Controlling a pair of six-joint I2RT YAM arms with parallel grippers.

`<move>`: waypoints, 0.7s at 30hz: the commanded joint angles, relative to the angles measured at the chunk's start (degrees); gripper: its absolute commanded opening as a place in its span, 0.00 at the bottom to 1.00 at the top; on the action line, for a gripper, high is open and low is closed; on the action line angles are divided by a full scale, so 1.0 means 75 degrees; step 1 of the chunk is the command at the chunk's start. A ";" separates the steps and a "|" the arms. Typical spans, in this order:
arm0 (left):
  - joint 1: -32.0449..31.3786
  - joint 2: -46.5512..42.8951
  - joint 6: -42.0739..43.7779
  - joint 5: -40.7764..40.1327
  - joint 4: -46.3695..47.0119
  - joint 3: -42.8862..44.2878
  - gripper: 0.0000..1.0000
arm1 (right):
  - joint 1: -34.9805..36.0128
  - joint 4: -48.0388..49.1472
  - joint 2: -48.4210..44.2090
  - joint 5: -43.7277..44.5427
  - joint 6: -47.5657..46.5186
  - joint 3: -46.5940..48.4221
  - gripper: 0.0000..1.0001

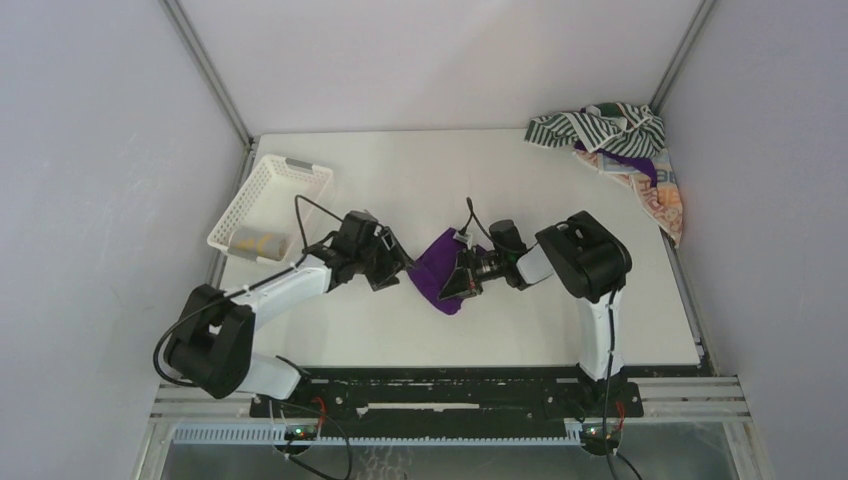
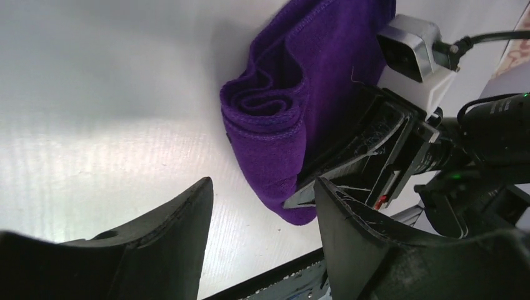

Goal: Roll the towels
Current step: Roll the towel at the center of the board.

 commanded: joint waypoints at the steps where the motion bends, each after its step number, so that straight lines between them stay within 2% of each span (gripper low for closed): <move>1: -0.0140 0.0374 -0.0159 0.0189 0.0678 0.0189 0.66 | 0.0004 0.1373 0.0497 -0.0546 0.1359 -0.0164 0.01; 16: -0.0271 0.1880 -0.0066 0.0148 0.0937 0.0606 0.64 | -0.0008 -0.2195 0.0695 -0.0130 -0.0470 0.0979 0.04; 21: -0.0271 0.2194 -0.0200 0.0055 0.0642 0.0625 0.59 | -0.0002 -0.3418 0.0183 0.0337 -0.1316 0.1212 0.17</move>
